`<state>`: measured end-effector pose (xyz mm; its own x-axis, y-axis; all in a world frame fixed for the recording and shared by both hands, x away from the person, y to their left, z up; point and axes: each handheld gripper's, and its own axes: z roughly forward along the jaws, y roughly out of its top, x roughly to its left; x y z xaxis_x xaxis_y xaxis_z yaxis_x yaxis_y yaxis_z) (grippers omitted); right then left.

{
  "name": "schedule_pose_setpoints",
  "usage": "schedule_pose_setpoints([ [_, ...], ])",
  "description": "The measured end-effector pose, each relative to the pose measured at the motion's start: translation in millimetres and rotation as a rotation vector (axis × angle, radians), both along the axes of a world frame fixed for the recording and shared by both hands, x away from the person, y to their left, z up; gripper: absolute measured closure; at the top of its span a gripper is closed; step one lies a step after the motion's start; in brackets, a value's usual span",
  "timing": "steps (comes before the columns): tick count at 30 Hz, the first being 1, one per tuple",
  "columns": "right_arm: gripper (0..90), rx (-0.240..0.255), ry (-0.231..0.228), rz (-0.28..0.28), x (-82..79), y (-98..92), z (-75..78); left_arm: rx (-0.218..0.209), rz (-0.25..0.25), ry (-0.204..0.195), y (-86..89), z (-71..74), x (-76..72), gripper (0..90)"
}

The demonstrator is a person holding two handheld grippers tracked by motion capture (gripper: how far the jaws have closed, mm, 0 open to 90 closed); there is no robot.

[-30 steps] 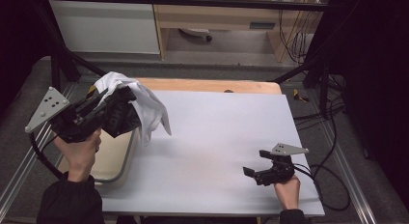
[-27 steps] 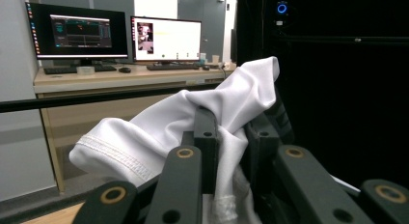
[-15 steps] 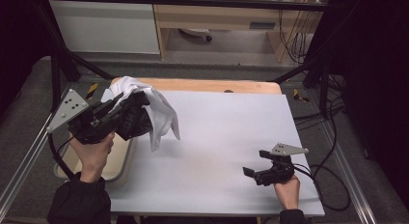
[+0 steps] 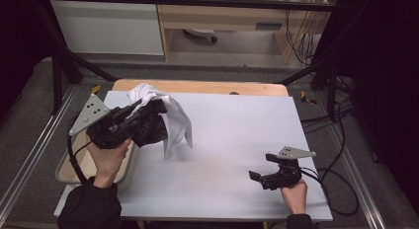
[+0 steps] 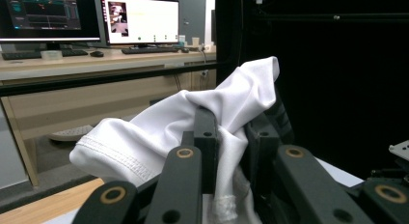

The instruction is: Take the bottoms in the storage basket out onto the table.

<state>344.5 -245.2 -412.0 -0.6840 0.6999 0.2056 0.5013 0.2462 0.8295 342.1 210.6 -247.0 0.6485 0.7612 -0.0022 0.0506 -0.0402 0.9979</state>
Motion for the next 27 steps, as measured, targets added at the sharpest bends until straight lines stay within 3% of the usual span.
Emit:
schedule_pose_setpoints([
  [27, 1.7, -0.004, 0.000, 0.001, 0.1, 0.3, -0.4, 0.085, -0.053, 0.073, -37.8, -24.3, 12.3, 77.5],
])
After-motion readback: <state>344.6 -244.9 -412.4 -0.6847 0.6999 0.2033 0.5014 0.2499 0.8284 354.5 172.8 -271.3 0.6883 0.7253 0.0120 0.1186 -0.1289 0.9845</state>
